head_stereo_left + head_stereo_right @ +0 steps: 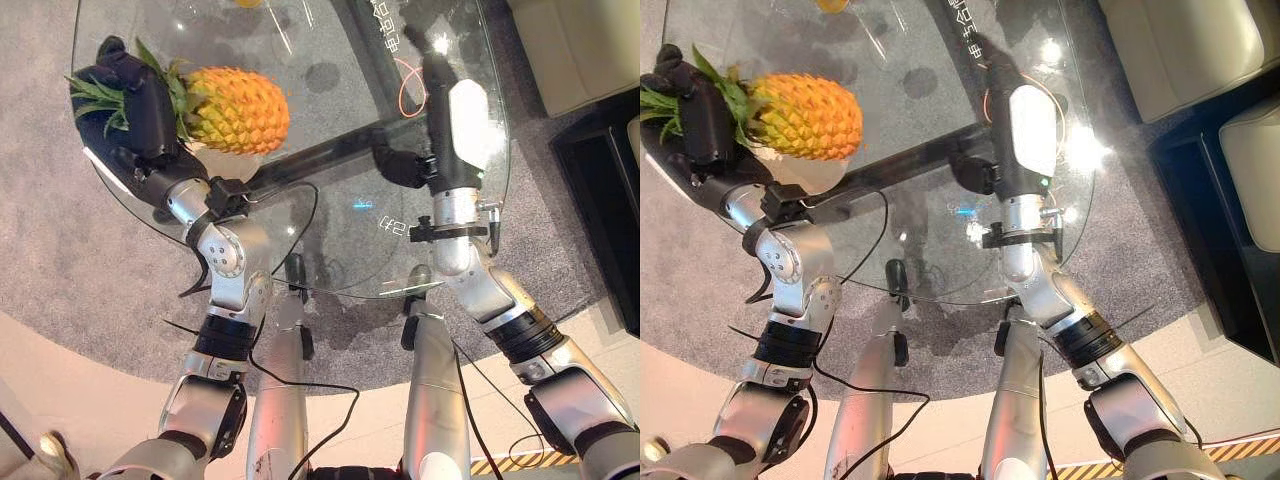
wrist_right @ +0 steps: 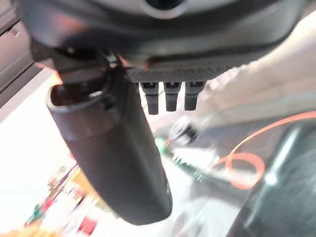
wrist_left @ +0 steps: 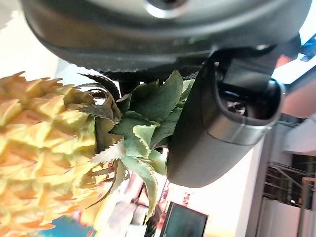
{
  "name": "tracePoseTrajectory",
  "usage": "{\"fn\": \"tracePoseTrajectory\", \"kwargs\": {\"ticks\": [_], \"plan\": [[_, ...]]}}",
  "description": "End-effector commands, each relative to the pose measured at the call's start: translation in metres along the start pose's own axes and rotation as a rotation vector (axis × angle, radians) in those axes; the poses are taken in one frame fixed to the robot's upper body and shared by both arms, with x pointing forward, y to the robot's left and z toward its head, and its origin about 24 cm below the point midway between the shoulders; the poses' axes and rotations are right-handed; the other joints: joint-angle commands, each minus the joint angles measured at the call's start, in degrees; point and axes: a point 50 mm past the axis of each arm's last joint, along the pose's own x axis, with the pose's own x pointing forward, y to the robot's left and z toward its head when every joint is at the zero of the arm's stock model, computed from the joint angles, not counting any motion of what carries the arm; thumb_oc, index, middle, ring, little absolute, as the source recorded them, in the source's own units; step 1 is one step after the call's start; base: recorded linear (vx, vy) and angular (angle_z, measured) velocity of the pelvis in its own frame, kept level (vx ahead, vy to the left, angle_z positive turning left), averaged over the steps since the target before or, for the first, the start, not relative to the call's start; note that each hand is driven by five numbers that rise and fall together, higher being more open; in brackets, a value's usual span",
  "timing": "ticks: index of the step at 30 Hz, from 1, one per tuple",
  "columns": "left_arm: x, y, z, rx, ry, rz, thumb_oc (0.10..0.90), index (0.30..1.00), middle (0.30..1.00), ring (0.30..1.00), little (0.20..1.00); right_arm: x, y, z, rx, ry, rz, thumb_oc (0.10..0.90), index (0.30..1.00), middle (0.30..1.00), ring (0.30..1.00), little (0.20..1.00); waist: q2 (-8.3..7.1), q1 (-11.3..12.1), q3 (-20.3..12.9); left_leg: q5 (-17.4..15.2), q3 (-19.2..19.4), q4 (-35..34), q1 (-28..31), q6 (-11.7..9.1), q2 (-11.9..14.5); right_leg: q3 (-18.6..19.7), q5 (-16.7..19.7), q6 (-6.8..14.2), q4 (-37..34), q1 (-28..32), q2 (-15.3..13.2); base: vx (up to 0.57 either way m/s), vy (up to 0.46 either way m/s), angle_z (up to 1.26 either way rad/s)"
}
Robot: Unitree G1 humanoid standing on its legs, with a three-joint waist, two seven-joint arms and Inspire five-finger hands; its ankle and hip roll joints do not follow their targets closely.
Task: Pick up the fruit to the plate
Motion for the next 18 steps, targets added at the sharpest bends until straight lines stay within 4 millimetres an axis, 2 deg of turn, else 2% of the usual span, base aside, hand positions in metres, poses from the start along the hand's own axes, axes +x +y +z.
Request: {"fn": "tracePoseTrajectory", "kwargs": {"ticks": [1, 11, 18], "plan": [[0.028, -0.04, 0.048, -0.085, -0.384, -0.128, 0.1, 0.3, 0.3, 0.3, 0.2, 0.021, -0.03, 0.014, 0.088, -0.045, -0.257, 0.8, 0.9, 0.9, 0.9, 0.9, -1.78, 0.52, -1.38, -6.7, 1.68, 4.74, 0.35, 0.22, -1.46, -4.35, 4.58, 0.27, -8.22, 2.92, 1.18, 0.0, 0.0, 0.0], [0.053, -0.019, 0.04, 0.059, -0.449, 0.001, 0.1, 0.3, 0.3, 0.3, 0.2, -0.001, -0.052, -0.061, 0.112, 0.37, -0.443, 0.8, 0.9, 0.9, 0.9, 0.9, -1.8, -0.91, -1.38, -7.26, 2.41, 5.11, 0.34, 0.01, -0.74, -3.45, 3.77, -0.03, -7.2, 2.06, 1.84, 0.01, 0.024, -0.01], [0.085, -0.007, 0.043, 0.179, -0.486, 0.087, 0.1, 0.3, 0.3, 0.3, 0.2, -0.03, -0.067, -0.115, 0.087, 0.642, -0.546, 0.8, 0.9, 0.9, 0.9, 0.9, -2.09, -1.83, -1.38, -7.7, 2.88, 6.2, -0.06, -0.26, -0.1, -3.29, 3.3, -0.35, -6.46, 1.46, 1.98, 0.01, 0.017, -0.05]]}}
